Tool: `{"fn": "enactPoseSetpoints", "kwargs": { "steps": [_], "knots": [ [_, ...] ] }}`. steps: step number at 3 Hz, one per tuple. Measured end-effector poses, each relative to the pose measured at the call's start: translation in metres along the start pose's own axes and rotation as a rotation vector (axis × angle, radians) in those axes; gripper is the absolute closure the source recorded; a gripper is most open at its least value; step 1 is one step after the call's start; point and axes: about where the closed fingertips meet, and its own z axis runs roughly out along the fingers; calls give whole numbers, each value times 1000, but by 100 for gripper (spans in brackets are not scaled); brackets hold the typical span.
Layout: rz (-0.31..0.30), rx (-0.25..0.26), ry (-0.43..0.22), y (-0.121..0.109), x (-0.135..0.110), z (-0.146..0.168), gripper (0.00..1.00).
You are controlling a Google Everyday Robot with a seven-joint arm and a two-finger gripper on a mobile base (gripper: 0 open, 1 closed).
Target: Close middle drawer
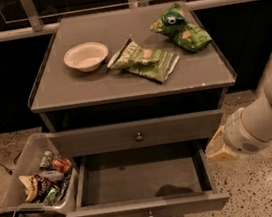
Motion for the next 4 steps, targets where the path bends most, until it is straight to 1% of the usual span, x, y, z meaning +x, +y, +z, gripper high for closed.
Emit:
{"fn": "enactPoseSetpoints", "kwargs": {
  "steps": [1,2,3,4],
  "knots": [
    [44,0,-31,6,13,33,100],
    [61,-5,-76,13,26,68,100],
    [41,-44,-102,26,41,117,100],
    [42,-47,-102,27,41,118,100]
  ]
}}
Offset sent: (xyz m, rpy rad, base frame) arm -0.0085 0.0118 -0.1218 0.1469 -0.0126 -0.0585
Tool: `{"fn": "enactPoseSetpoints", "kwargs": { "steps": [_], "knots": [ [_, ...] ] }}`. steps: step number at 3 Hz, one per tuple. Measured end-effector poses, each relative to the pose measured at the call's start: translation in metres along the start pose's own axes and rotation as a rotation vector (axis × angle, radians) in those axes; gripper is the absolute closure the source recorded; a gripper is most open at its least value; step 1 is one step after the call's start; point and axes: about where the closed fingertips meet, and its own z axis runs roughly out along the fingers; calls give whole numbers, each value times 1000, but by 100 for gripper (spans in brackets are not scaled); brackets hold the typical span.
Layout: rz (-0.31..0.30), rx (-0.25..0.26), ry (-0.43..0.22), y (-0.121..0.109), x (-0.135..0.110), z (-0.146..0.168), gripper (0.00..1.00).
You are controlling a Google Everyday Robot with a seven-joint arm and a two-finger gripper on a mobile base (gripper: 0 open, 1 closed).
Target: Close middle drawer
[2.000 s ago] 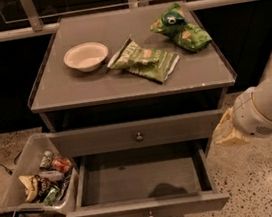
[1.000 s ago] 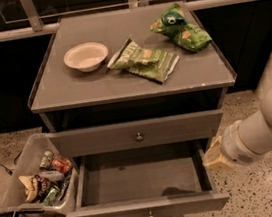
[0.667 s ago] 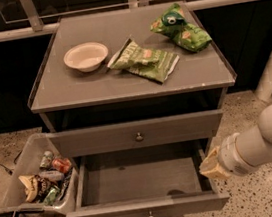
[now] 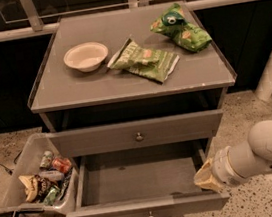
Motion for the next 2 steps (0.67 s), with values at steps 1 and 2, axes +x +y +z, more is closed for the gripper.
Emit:
{"fn": "enactPoseSetpoints", "kwargs": {
  "steps": [1,2],
  "knots": [
    [39,-32,5,5,11,27,100],
    [78,-56,1,13,25,63,100]
  ]
}}
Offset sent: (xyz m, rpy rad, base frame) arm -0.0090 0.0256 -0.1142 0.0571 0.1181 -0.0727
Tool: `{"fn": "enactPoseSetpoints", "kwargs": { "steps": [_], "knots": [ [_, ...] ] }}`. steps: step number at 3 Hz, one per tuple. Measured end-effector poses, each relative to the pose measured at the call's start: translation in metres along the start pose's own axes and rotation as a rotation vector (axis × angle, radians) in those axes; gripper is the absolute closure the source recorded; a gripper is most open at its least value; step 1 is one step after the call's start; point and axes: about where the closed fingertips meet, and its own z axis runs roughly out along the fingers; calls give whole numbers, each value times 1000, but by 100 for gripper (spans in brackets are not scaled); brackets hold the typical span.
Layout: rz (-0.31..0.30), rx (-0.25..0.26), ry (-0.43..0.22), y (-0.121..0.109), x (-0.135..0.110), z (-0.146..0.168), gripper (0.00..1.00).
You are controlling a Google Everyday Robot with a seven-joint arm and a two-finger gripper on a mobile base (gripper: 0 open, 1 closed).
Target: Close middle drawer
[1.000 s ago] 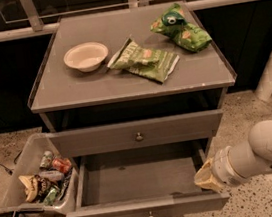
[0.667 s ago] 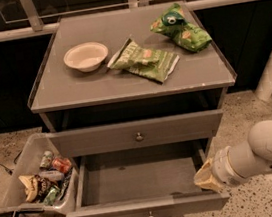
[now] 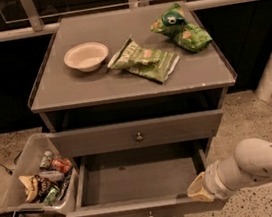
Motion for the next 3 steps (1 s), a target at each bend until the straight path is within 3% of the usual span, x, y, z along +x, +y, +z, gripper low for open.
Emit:
{"fn": "enactPoseSetpoints", "kwargs": {
  "steps": [3],
  "knots": [
    [20,-53,-36,11,39,91,100]
  ]
}}
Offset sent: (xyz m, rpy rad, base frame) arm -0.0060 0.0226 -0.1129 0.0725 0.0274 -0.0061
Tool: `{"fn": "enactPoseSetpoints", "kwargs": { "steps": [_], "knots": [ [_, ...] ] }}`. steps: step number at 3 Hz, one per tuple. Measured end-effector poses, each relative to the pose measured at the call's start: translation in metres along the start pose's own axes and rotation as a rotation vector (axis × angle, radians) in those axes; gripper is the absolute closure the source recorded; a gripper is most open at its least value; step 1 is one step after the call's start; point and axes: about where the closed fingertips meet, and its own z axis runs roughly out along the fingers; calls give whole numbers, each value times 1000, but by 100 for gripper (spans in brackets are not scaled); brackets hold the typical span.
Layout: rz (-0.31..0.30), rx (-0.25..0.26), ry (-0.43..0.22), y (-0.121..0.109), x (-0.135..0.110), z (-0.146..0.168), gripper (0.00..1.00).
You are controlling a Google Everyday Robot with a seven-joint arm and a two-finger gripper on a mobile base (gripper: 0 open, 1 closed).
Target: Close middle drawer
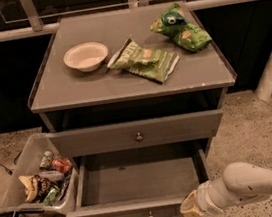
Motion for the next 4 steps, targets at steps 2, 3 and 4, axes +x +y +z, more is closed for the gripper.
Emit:
{"fn": "enactPoseSetpoints", "kwargs": {
  "steps": [2,3,4],
  "knots": [
    [-7,13,-10,-2,17,26,100],
    [-7,17,-11,-3,18,29,88],
    [-7,17,-11,-3,18,29,65]
  ]
}}
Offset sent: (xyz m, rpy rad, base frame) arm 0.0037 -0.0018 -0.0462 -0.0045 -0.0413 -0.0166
